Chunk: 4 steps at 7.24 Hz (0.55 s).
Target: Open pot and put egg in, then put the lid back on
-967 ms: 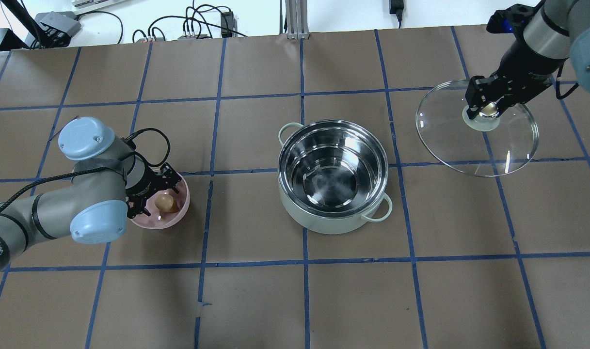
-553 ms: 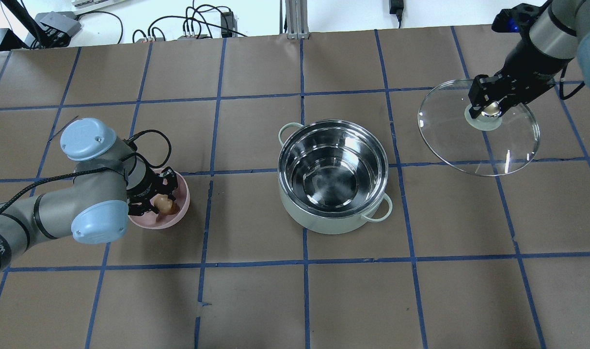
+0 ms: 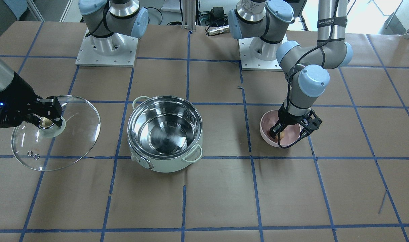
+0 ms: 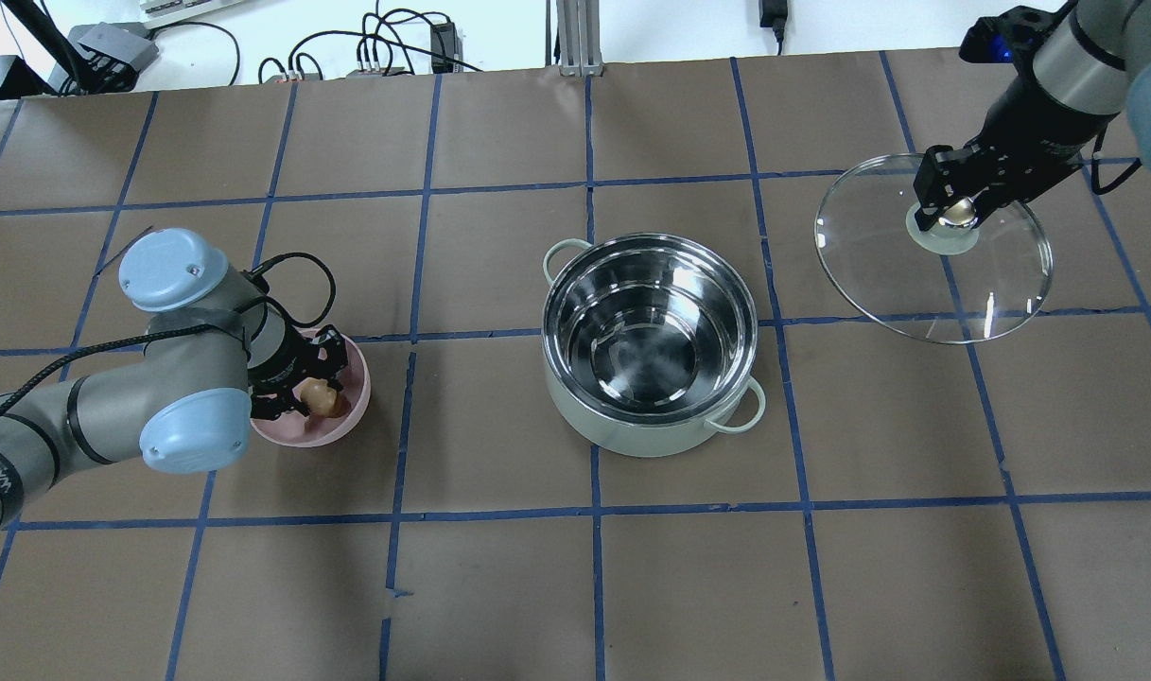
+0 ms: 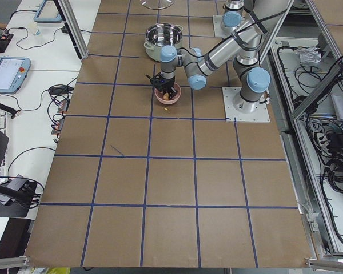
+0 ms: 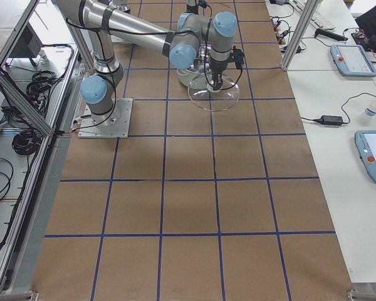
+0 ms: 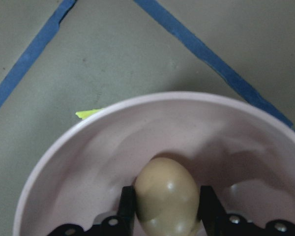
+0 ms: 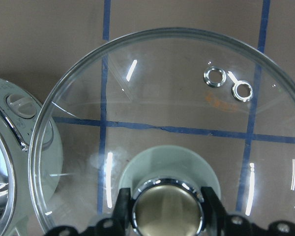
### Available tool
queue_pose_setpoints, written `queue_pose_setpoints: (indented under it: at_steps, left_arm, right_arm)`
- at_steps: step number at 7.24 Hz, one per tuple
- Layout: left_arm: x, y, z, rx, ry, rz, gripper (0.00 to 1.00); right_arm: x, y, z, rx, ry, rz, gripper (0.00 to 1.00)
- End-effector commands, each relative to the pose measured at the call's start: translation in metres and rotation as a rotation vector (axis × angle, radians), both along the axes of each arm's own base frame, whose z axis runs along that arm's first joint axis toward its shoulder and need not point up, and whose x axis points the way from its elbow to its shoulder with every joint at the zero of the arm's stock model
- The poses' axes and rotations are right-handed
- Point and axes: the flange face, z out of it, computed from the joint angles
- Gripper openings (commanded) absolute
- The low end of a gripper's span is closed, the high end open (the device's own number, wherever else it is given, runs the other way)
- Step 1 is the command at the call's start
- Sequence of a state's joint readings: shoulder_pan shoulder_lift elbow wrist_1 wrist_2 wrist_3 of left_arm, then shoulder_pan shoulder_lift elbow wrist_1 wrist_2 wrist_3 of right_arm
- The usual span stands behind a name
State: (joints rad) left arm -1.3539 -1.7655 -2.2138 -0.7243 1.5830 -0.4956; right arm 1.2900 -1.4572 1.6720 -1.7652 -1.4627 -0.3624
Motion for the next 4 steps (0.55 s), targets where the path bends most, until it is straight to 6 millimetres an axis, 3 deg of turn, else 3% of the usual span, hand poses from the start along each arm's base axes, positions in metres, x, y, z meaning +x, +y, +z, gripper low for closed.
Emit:
queue_pose_setpoints:
  at_steps: [1, 3, 4]
  left_arm:
    - [0.001, -0.005, 0.008, -0.018, -0.006, -0.005, 0.05]
    - [-0.006, -0.015, 0.035, -0.005, -0.003, -0.014, 0.05]
    - [-0.006, -0.018, 0.061, 0.014, 0.0, -0.021, 0.04]
  right_arm:
    - [0.0, 0.0, 0.0, -0.003, 0.009, 0.004, 0.28]
    - [-0.001, -0.001, 0.001, -0.005, 0.015, 0.006, 0.28]
    - [-0.001, -0.001, 0.001, -0.005, 0.017, 0.002, 0.28]
